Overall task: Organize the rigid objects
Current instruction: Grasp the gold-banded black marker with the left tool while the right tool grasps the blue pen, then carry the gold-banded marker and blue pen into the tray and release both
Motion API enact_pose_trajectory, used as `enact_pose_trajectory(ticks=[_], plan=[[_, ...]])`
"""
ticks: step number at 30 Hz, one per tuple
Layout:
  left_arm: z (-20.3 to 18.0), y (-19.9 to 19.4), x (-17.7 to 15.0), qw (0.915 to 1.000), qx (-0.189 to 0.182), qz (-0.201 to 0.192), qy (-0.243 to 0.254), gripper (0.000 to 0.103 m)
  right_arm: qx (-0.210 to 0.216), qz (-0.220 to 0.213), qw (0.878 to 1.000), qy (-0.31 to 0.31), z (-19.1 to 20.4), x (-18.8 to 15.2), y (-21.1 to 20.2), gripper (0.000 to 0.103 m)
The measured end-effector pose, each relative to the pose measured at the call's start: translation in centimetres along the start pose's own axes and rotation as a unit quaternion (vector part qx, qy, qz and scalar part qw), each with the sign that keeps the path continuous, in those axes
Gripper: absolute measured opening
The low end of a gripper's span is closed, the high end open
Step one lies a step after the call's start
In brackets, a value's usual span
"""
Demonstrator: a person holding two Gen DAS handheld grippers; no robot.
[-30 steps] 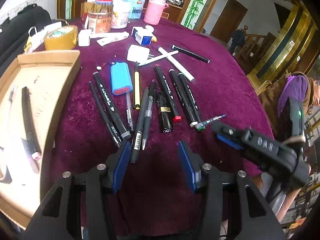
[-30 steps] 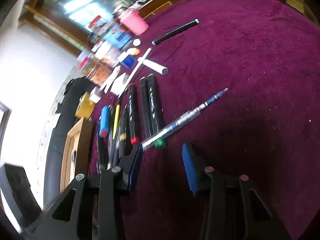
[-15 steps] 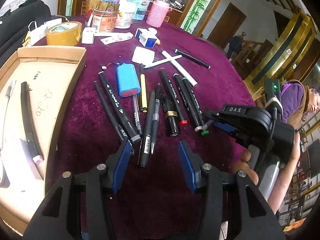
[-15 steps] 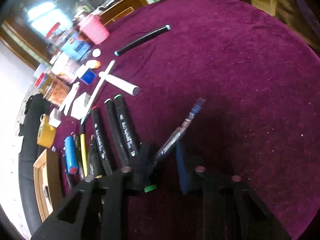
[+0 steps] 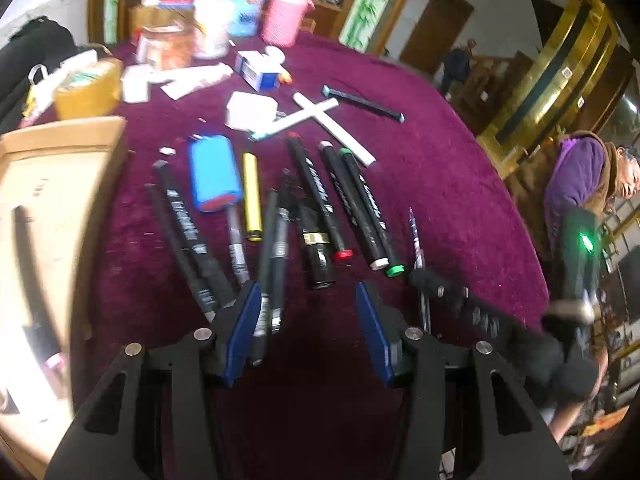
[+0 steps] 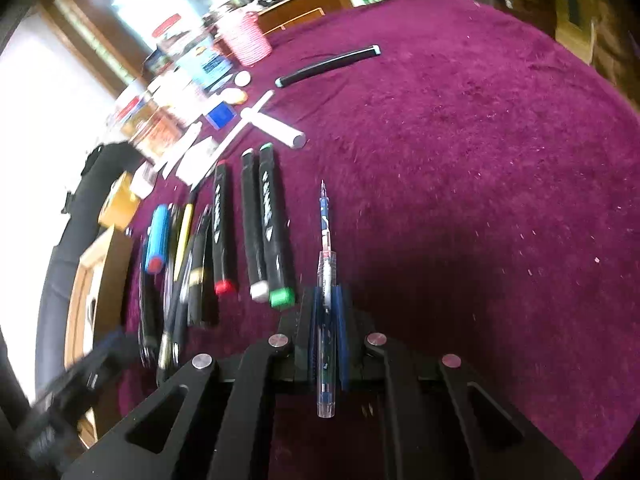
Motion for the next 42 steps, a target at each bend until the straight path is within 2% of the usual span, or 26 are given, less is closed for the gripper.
enact_pose_trajectory(ticks=[2,5,10,15,19,24,25,28,30,33,36,38,42], plan=[[-0.9,1.3,0.9,0.9998,0.009,0.012,0.012,0.041,0.0,-0.001,1.0,-0.017,0.4,-0.8,-0.1,0.008],[-1.6,2.7,2.0,0.9993,0.021,0.024,0.017,0.023,-0.002,-0.01,0.999,-0.034,0.7,-1.6,-0.3,0.008],[-1.7,4.5,3.2,0.9973,0.05,0.048,0.022,0.023,0.02,-0.009,0.999,-0.034,0.4,-1.4,-0.1,0.008],[-1.7,5.7,3.8,0.9963,0.051,0.065,0.021,0.023,0.029,-0.005,0.999,-0.039,0.3,-1.3,-0.1,0.008],[-1.7,5.4,3.4,0.996,0.063,0.061,0.016,0.016,0.044,-0.003,0.998,-0.034,-0.1,-1.4,-0.2,0.008],[-0.9,4.9,2.2,0.9971,0.051,0.056,-0.002,0.017,0.028,-0.002,0.998,-0.049,0.4,-1.5,-0.1,0.008],[-0.9,5.3,2.3,0.9964,0.055,0.064,-0.005,0.017,0.021,-0.003,0.998,-0.054,0.6,-1.5,-0.1,0.008],[-1.5,5.5,2.7,0.9949,0.081,0.057,0.017,0.016,0.0,-0.004,0.998,-0.069,1.1,-1.6,0.0,0.008],[-1.5,5.2,2.3,0.9956,0.077,0.053,0.013,0.015,0.003,0.003,0.998,-0.068,0.9,-1.4,0.0,0.008],[-0.4,3.7,1.3,0.9974,0.057,0.043,-0.011,0.015,0.027,0.001,0.999,-0.04,-0.1,-0.9,-0.9,0.008],[0.5,-0.1,-0.5,0.9994,0.018,0.013,-0.029,0.015,0.04,-0.023,0.998,-0.045,0.7,-0.2,-2.9,0.008],[1.6,-3.2,-1.5,0.999,-0.008,-0.008,-0.044,0.015,0.062,-0.038,0.995,-0.068,2.8,0.4,-4.2,0.008],[5.0,-9.4,-2.5,0.9958,-0.017,-0.045,-0.078,0.015,0.108,-0.047,0.985,-0.129,9.3,1.0,-5.6,0.008]])
Point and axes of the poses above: each gripper's, at about its wrist camera, not at the fingertips, and y roughly the way its jaws point, z to its left, x to its top, the point moved 4 cm from there along y, roughly the way its jaws point, and after that the axes turned 11 degrees about z, right-handed, at the moved point
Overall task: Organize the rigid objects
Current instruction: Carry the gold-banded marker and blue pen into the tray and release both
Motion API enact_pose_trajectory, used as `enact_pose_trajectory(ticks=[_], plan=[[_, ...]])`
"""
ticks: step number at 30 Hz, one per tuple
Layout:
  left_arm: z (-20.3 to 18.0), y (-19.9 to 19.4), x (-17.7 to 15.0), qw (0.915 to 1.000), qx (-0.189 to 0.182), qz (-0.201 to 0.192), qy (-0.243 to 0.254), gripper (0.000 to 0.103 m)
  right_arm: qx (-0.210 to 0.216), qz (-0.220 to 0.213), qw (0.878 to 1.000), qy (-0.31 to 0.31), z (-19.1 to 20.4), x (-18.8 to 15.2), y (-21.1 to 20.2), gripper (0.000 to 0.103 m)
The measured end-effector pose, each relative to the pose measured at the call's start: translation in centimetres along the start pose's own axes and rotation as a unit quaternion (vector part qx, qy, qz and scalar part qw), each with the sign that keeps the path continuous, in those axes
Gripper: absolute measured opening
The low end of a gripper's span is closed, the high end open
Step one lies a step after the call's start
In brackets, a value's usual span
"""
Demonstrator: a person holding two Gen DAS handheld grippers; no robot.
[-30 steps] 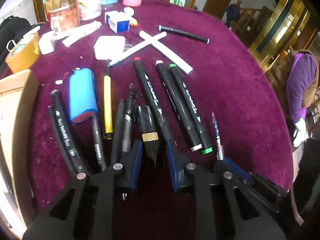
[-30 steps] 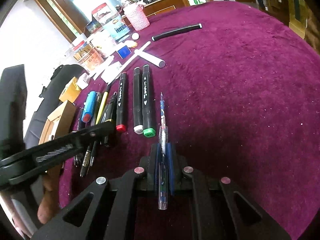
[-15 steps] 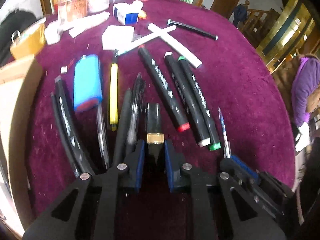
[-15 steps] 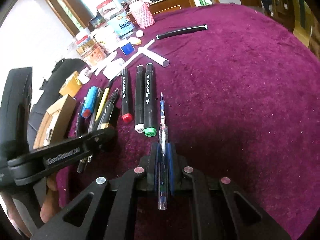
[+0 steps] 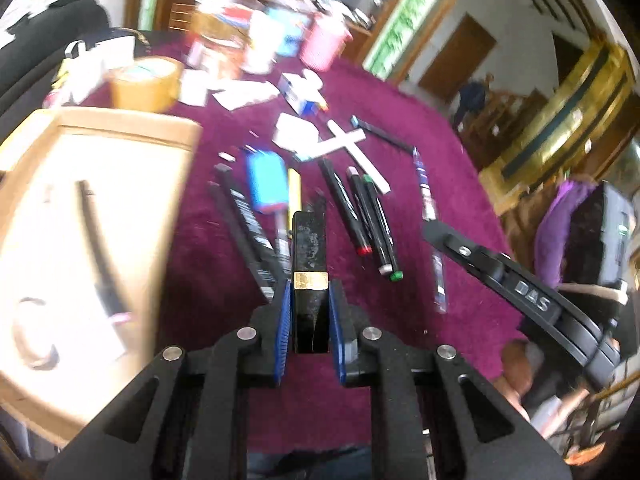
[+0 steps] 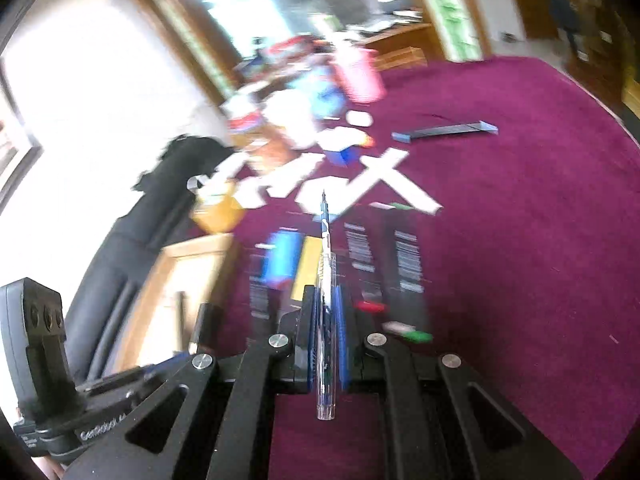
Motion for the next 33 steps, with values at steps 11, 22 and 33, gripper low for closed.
enact_pose_trajectory(ticks=[11,22,33], plan=[[10.6,-7.2,-0.2,0.9915,0.02,-0.078,-0.102,0.015,0.121,0.106,0.982,-0.095,14.4,-1.3,8.0,0.008],[16.4,-4.2,0.5,0.9855,0.008,-0.063,-0.157,0.015,0.09,0.143,0.978,-0.121,17.7,-1.4,13.5,0.008],[17.8,-2.1,2.7,0.9855,0.024,-0.052,-0.16,0.015,0.072,0.153,0.977,-0.128,17.9,-0.1,16.6,0.008]])
Point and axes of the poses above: each gripper's, at about its wrist camera, not at the fingertips, and y roughly the way its jaws point, z to its left, x to its top, the point moved 4 cm from there along y, roughly the way its jaws point, and after that the axes turned 11 degrees about z, right-handed, at the moved point
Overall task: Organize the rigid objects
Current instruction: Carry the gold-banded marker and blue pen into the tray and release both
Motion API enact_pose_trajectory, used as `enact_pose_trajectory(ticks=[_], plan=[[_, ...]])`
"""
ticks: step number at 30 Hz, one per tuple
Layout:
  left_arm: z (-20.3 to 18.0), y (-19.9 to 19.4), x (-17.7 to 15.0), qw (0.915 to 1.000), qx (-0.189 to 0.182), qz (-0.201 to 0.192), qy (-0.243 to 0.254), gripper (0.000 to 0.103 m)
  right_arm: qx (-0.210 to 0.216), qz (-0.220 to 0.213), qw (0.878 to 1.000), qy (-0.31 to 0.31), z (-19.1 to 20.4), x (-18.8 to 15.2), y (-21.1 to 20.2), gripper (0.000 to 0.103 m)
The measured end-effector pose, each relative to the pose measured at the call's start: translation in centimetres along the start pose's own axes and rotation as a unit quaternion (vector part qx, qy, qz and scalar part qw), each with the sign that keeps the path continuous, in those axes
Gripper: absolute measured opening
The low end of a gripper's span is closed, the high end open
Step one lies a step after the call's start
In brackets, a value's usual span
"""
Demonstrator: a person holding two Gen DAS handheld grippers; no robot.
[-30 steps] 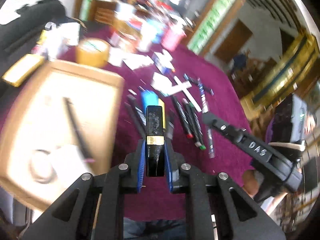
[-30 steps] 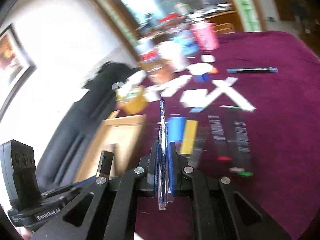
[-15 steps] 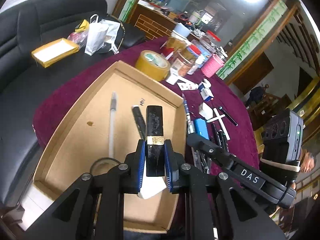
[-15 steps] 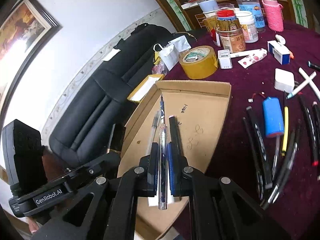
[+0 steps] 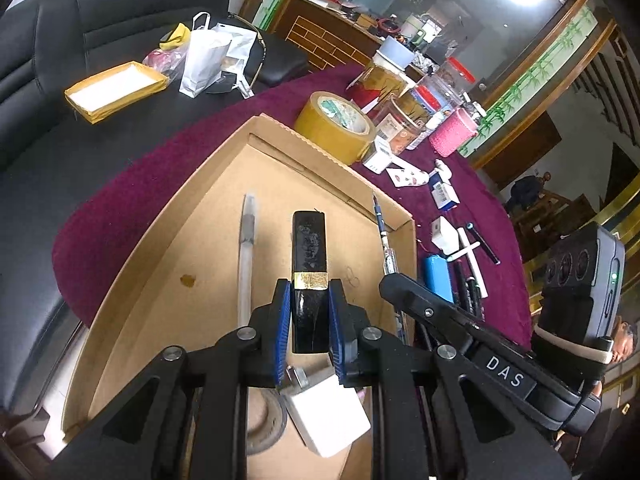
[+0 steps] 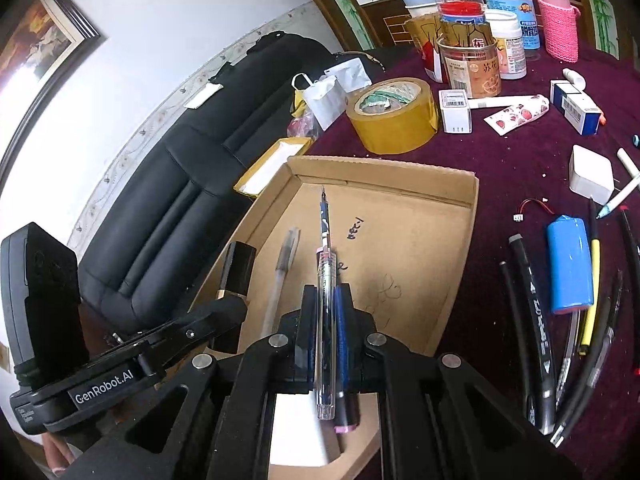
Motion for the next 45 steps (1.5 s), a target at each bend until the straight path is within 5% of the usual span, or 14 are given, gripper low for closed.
enact_pose_trajectory(ticks=[14,22,30,45], plan=[[0.7,3.8,1.3,0.9971,0.065,0.04,0.003,0.016,-0.011,0.018,1.0,-0.007,-1.0,0.8,2.3,0.008],[0.7,5.1,1.2,0.9956,0.071,0.059,0.008,0.016,-0.018,0.027,0.999,-0.012,-1.4,0.8,3.1,0.008],[1.2,3.9,2.1,0.9976,0.032,0.061,0.011,0.016,-0.015,0.01,1.0,-0.014,-1.5,1.0,1.6,0.008],[0.8,5.0,2.4,0.9941,0.061,0.09,0.006,0.016,-0.011,0.027,0.999,-0.022,-2.4,1.9,3.5,0.008]])
Point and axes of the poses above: each gripper's, at about its wrist camera, not at the fingertips, and y roughly the way its jaws point, z to its left, x to its top, the point moved 4 cm from there along y, roughly the way its jaws point, and after that the axes turned 11 degrees about z, right-handed, at the moved point
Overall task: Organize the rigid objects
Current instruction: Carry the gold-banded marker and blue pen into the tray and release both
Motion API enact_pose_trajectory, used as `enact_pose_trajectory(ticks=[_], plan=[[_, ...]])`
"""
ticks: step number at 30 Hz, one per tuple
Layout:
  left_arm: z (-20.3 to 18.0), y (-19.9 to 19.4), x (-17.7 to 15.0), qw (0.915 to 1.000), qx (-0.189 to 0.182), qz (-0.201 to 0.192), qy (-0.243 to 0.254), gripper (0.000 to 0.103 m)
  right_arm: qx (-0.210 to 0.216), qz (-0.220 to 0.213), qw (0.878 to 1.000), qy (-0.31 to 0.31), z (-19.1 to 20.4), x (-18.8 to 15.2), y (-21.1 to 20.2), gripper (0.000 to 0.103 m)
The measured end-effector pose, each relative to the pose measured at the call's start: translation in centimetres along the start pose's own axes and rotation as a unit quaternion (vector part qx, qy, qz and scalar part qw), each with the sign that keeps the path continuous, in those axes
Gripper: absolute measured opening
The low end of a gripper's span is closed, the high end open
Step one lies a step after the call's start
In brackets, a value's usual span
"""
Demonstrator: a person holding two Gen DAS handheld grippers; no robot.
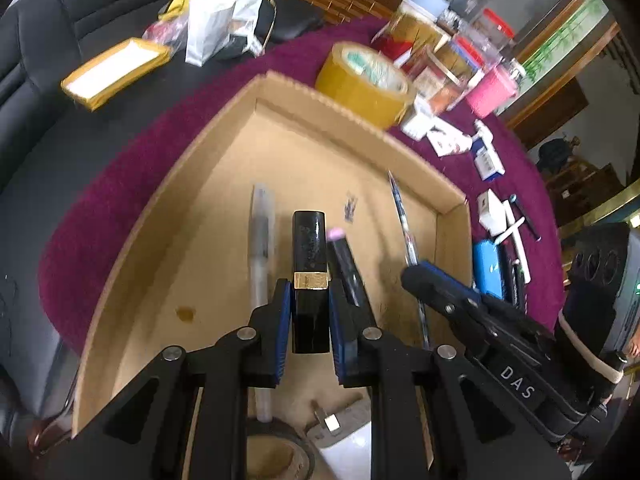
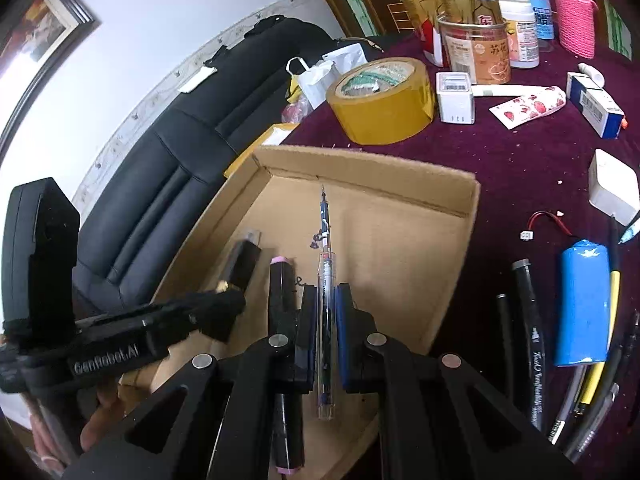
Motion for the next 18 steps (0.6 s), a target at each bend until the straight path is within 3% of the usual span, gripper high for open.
enact_pose_trajectory(ticks=[6,13,16,17,18], plan=[[-0.4,0.7,-0.8,0.9991,0.04,-0.002,-0.016,0.016,-0.041,-0.003,0.999,-0.017,0.4,-0.6,0.4,0.008],[0.2,0.3,-1.5,0.9989,0.033,-0.024,-0.025,0.018,-0.062,-0.012,0.998,-0.022,0.8,-0.5,0.5,0.008],[0.2,-0.1,-1.9,0.9984,0.045,-0.027,-0.023,0.035,-0.072,-0.01,0.997,-0.025,1.0,-0.7,0.5,0.012],[0.3,-0.5,-2.1,0.9977,0.051,-0.035,-0.029,0.046,-0.066,-0.008,0.998,-0.023,1.1,-0.7,0.4,0.016],[0.3,-0.9,-2.5,0.9966,0.055,-0.046,-0.04,0.049,-0.054,-0.006,0.998,-0.023,1.1,-0.8,0.1,0.02]])
Point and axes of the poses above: each gripper's, at about its wrist camera, not at the fingertips, and y roughly the way its jaws point, z to its left, x to its top, the point moved 4 cm from there along y, roughly the way its jaws point, and after that the axes turned 11 degrees about z, right-handed, at the moved point
